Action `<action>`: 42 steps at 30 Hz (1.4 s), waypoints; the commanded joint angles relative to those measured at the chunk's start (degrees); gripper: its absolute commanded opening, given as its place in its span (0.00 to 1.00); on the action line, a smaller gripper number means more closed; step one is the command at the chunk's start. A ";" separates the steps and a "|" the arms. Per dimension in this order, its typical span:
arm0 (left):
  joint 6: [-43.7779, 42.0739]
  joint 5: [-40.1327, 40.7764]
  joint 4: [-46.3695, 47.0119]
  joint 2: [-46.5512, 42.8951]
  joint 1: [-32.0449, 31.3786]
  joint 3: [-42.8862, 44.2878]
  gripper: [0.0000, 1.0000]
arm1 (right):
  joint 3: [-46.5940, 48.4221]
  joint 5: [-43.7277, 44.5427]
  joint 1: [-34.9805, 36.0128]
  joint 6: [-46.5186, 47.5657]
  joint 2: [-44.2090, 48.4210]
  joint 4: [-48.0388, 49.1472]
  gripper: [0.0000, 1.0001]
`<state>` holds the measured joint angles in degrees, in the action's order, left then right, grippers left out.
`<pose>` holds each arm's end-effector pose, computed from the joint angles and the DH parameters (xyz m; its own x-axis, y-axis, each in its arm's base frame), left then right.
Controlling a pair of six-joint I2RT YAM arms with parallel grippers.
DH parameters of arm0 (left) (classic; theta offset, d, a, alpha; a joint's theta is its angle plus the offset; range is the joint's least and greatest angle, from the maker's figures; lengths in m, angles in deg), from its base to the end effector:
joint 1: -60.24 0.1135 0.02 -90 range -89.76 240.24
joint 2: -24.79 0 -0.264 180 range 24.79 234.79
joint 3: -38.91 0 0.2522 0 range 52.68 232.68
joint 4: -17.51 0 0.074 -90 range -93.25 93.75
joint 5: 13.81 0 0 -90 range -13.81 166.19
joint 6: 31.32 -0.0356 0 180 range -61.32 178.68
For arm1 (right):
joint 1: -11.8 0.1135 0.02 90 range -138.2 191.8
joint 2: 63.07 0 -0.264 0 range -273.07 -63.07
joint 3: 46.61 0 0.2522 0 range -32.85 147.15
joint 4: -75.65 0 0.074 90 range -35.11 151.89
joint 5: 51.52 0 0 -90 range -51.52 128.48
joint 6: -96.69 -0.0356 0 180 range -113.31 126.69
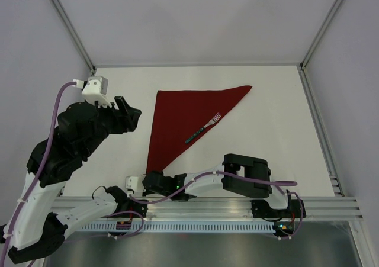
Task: Fold the napkin, place the utensils inside, and roll it up
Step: Fold the napkin at the center of the board.
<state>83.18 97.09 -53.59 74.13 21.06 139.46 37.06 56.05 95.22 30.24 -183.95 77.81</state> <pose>0.0908 -0.0577 0.4739 -0.3769 -0.1926 -0.9060 0.1911 0.9409 -0.2795 0.0616 0.4406 0.1256 0.3068 -0.6647 -0.6812 -0.8685 0.0973 -0.4860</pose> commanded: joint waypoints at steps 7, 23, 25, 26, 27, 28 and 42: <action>-0.32 1.94 2.06 -0.39 0.07 0.23 0.70 | 2.69 -1.39 -0.80 -4.12 2.49 -2.74 0.05; 0.65 6.60 5.49 -1.97 0.07 0.14 0.71 | 7.52 -4.99 -9.58 -12.74 8.20 -10.12 0.02; 0.73 6.60 5.84 -2.06 0.07 -0.12 0.71 | 7.08 -4.99 -11.42 -13.70 8.82 -10.30 0.01; 0.73 6.60 5.92 -2.14 0.15 -0.21 0.71 | 7.00 -5.08 -11.96 -13.97 9.34 -10.82 0.02; 0.73 6.60 6.10 -2.06 0.07 -0.30 0.71 | 6.99 -4.99 -12.57 -14.14 9.69 -11.26 0.01; 0.73 6.43 6.36 -2.14 0.07 -0.56 0.71 | 6.91 -5.17 -14.06 -14.76 10.31 -11.53 0.01; 0.21 2.65 11.20 1.37 0.07 -3.11 0.72 | -0.12 -4.91 -32.33 -15.99 17.25 -14.25 0.01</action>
<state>83.18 101.53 -45.83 74.35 21.06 137.21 39.12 50.82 65.69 15.20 -169.40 64.04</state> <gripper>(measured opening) 0.714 0.011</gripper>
